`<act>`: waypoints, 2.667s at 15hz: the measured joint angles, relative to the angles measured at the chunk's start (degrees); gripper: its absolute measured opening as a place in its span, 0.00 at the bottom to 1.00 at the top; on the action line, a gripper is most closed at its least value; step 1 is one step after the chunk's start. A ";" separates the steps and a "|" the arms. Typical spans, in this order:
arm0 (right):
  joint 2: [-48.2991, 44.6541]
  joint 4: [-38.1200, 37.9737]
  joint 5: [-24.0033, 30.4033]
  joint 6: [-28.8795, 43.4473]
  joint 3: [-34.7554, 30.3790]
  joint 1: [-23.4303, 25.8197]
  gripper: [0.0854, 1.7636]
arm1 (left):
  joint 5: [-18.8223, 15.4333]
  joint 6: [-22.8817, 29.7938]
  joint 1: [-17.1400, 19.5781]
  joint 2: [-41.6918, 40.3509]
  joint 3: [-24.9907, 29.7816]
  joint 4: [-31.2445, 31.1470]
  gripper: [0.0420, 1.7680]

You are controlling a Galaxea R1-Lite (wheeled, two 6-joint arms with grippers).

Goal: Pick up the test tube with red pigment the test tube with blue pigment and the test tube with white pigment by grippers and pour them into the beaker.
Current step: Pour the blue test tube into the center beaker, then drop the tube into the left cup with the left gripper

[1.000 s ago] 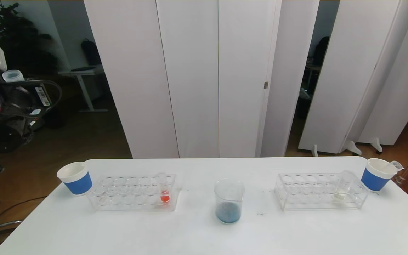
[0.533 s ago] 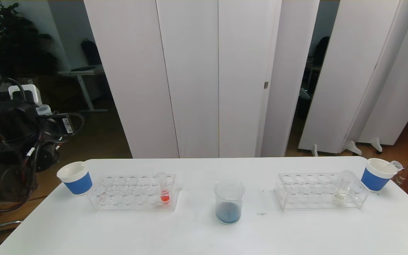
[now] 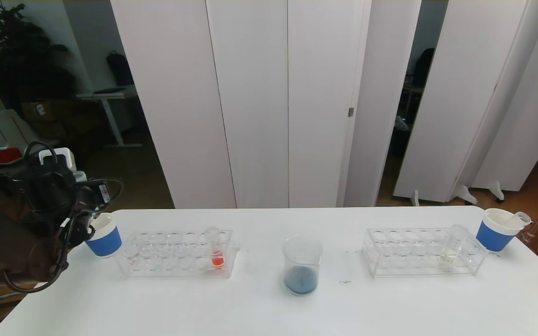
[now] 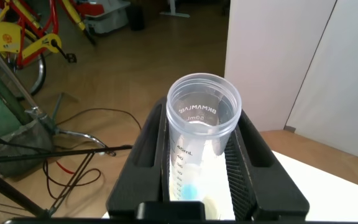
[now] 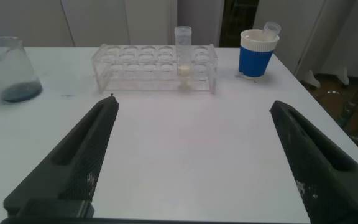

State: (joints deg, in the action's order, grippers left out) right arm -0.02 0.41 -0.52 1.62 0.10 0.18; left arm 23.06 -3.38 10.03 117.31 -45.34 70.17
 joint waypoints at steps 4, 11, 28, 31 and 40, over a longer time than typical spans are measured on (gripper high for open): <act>0.00 0.00 0.00 0.02 0.00 0.00 0.99 | -0.88 0.66 1.10 2.65 1.21 1.13 0.32; 0.00 0.00 0.00 0.00 0.00 0.00 0.99 | -1.10 4.01 1.46 5.73 2.07 0.37 0.32; 0.00 0.00 0.00 0.00 -0.02 0.00 0.99 | -1.24 4.36 1.38 5.84 2.21 -0.13 0.99; 0.00 0.00 0.01 0.02 -0.02 0.00 0.99 | -1.49 4.06 1.07 3.94 2.18 -2.84 0.99; 0.00 0.00 0.01 0.00 -0.02 0.00 0.99 | -8.33 2.44 0.55 -14.53 8.63 -11.74 0.99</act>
State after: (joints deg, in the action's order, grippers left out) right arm -0.02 0.41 -0.51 1.62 0.07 0.18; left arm 14.74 -0.94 10.58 102.78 -36.71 58.43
